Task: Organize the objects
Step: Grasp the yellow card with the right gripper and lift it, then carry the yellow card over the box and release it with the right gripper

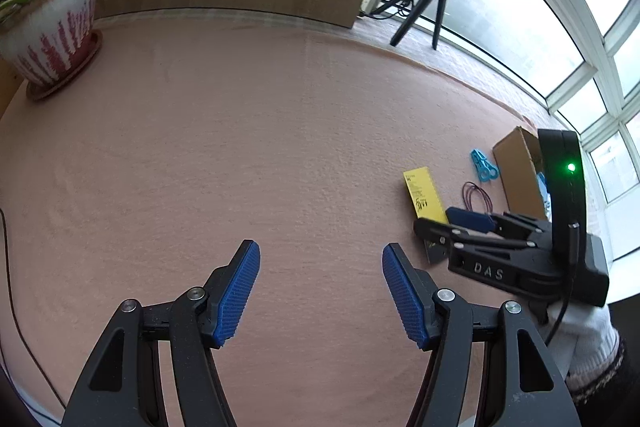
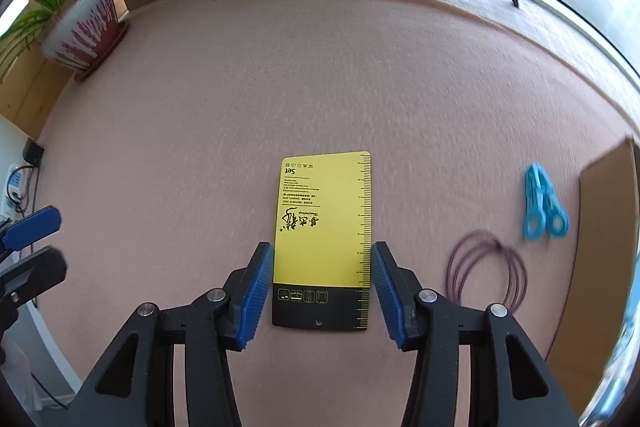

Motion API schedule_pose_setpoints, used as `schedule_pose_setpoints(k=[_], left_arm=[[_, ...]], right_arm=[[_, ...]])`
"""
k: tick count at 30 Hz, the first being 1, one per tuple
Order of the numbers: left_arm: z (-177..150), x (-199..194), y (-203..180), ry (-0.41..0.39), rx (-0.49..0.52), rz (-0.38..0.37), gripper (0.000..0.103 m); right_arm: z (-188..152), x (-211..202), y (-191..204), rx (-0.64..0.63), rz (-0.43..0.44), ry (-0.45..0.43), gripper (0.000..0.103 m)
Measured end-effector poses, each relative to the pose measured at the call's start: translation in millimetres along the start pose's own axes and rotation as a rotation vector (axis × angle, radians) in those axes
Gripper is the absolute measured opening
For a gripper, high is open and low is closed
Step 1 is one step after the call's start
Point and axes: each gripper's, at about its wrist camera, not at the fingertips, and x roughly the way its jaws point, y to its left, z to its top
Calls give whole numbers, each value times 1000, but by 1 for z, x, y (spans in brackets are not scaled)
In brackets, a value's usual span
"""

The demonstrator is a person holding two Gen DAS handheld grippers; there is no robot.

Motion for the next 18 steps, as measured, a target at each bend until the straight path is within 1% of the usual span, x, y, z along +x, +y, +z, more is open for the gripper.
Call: schedule_pose_setpoints(k=[3,8,11,18], left_arm=[[-1,2,-16,4,37,1,67],[-4,7,-43,9,96,-5,67],[-5,7,-57,12,121,-13,67],[-6,8,-85,6,169,-35,67]], right_arm=[[-15,-7,-6,62,32,-16,46],[-37,-25,-16,111,45,-46,46],[-45,-37,-23,147,61,-70,46],[-59,-72,-34,171,53,-138,46]])
